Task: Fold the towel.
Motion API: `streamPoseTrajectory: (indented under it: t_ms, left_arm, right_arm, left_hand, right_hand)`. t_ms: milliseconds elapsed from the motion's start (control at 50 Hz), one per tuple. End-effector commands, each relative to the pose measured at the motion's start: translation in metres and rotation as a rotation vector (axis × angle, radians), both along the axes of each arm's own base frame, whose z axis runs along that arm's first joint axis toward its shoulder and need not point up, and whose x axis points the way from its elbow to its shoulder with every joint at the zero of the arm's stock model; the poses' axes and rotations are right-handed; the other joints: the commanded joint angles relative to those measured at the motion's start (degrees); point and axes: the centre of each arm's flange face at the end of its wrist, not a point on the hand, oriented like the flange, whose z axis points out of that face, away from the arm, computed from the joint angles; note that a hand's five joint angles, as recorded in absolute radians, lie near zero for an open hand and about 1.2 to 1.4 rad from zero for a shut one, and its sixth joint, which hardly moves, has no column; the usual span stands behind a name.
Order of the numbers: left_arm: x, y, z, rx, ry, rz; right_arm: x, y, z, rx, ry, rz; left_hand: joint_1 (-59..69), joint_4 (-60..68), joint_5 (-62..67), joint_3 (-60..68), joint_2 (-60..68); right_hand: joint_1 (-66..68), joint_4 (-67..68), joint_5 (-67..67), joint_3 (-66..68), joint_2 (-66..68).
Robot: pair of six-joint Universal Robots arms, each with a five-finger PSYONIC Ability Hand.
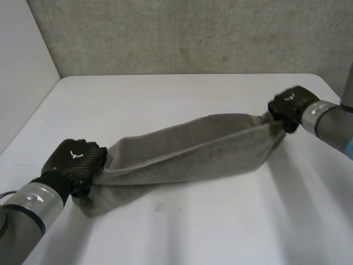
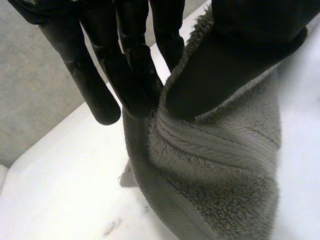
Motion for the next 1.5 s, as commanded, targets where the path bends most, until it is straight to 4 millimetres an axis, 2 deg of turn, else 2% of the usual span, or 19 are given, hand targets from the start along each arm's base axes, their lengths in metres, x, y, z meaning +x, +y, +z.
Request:
streamPoseTrajectory:
  t_ms: [20, 100, 160, 300, 500, 540, 580, 700, 820, 860, 880, 920, 980, 1020, 1080, 1160, 1260, 1360, 1500]
  left_arm:
    - [-0.003, -0.015, -0.01, 0.007, -0.003, 0.006]
    - [-0.004, -0.018, -0.016, 0.028, -0.008, 0.008]
    - [-0.004, -0.021, -0.02, 0.041, -0.012, 0.008]
    - [-0.004, -0.025, -0.024, 0.052, -0.016, 0.015]
    - [0.001, -0.027, -0.026, 0.062, -0.018, 0.034]
    - [0.001, -0.027, -0.026, 0.064, -0.018, 0.033]
    - [0.0, -0.028, -0.027, 0.064, -0.018, 0.033]
    - [-0.002, -0.037, -0.028, 0.041, -0.013, 0.034]
    - [-0.014, -0.079, -0.013, -0.094, -0.022, 0.023]
    - [-0.022, -0.106, 0.015, -0.217, -0.033, 0.018]
    - [-0.022, -0.107, 0.015, -0.218, -0.033, 0.018]
    - [-0.029, -0.131, 0.058, -0.375, -0.003, 0.024]
    - [-0.032, -0.143, 0.084, -0.456, 0.029, 0.034]
    - [-0.038, -0.154, 0.135, -0.604, 0.116, 0.043]
    - [-0.036, -0.159, 0.172, -0.696, 0.218, 0.079]
    - [-0.03, -0.159, 0.182, -0.696, 0.296, 0.12]
    - [-0.028, -0.151, 0.144, -0.545, 0.288, 0.134]
    - [-0.016, -0.116, 0.052, -0.245, 0.152, 0.146]
    - [-0.011, -0.075, -0.013, -0.04, 0.049, 0.085]
  right_arm:
    - [-0.011, 0.02, -0.02, 0.138, -0.015, 0.034]
    - [-0.014, 0.018, -0.035, 0.138, -0.063, 0.084]
    - [-0.013, 0.022, -0.046, 0.146, -0.109, 0.144]
    - [-0.01, 0.025, -0.058, 0.153, -0.145, 0.222]
    - [-0.008, 0.019, -0.072, 0.109, -0.104, 0.262]
    - [-0.007, 0.018, -0.076, 0.098, -0.091, 0.272]
    - [-0.005, 0.013, -0.083, 0.072, -0.065, 0.288]
    - [-0.003, 0.001, -0.089, 0.021, -0.015, 0.303]
    - [0.016, -0.029, -0.042, -0.188, 0.007, 0.265]
    - [0.025, -0.049, 0.007, -0.375, -0.055, 0.186]
    - [0.025, -0.049, 0.007, -0.376, -0.055, 0.186]
    - [0.025, -0.062, 0.072, -0.602, -0.189, 0.099]
    - [0.02, -0.065, 0.101, -0.706, -0.265, 0.05]
    - [0.01, -0.063, 0.146, -0.868, -0.391, -0.036]
    - [0.006, -0.054, 0.166, -0.929, -0.443, -0.075]
    - [0.005, -0.046, 0.155, -0.871, -0.425, -0.074]
    - [0.006, -0.033, 0.105, -0.638, -0.361, -0.03]
    - [0.006, 0.005, 0.027, -0.208, -0.269, 0.035]
    - [-0.008, 0.035, -0.03, 0.048, -0.152, 0.033]
  left_hand:
    - [13.2, 10.3, 11.7, 10.4, 10.3]
    - [13.2, 10.3, 11.7, 10.4, 10.3]
    - [13.2, 10.3, 11.7, 10.4, 10.3]
    - [13.2, 10.3, 11.7, 10.4, 10.3]
    - [13.2, 10.3, 11.7, 10.4, 10.3]
    - [13.2, 10.3, 11.7, 10.4, 10.3]
    - [13.2, 10.3, 11.7, 10.4, 10.3]
    - [13.2, 10.3, 11.7, 10.4, 10.3]
    - [13.2, 10.3, 11.7, 10.4, 10.3]
    - [13.2, 10.3, 11.7, 10.4, 10.3]
    - [13.2, 10.3, 11.7, 10.4, 10.3]
    - [13.2, 10.3, 11.7, 10.4, 10.3]
    - [13.2, 10.3, 11.7, 10.4, 10.3]
    - [13.2, 10.3, 11.7, 10.4, 10.3]
    - [13.2, 10.3, 11.7, 10.4, 10.3]
    - [13.2, 10.3, 11.7, 10.4, 10.3]
    - [13.2, 10.3, 11.7, 10.4, 10.3]
    - [13.2, 10.3, 11.7, 10.4, 10.3]
    - [13.2, 10.3, 11.7, 10.4, 10.3]
  right_hand:
    - [1.4, 11.7, 13.5, 12.2, 12.8]
    - [-1.4, 9.0, 10.7, 9.4, 10.0]
    - [-26.6, -16.2, -14.5, -15.8, -15.2]
    - [-36.9, -26.6, -24.8, -26.1, -25.5]
    - [-34.2, -23.9, -22.2, -23.4, -22.8]
    - [-28.8, -18.5, -16.8, -18.0, -17.4]
    - [-5.4, 4.9, 6.6, 5.4, 6.0]
    - [1.4, 11.7, 13.5, 12.2, 12.8]
    - [1.4, 11.7, 13.5, 12.2, 12.8]
    - [1.4, 11.7, 13.5, 12.2, 12.8]
    - [1.4, 11.7, 13.5, 12.2, 12.8]
    - [1.4, 11.7, 13.5, 12.2, 12.8]
    - [1.4, 11.7, 13.5, 12.2, 12.8]
    - [1.4, 11.7, 13.5, 12.2, 12.8]
    - [1.4, 11.7, 13.5, 12.2, 12.8]
    - [1.4, 11.7, 13.5, 12.2, 12.8]
    - [1.4, 11.7, 13.5, 12.2, 12.8]
    - [1.4, 11.7, 13.5, 12.2, 12.8]
    - [1.4, 11.7, 13.5, 12.2, 12.8]
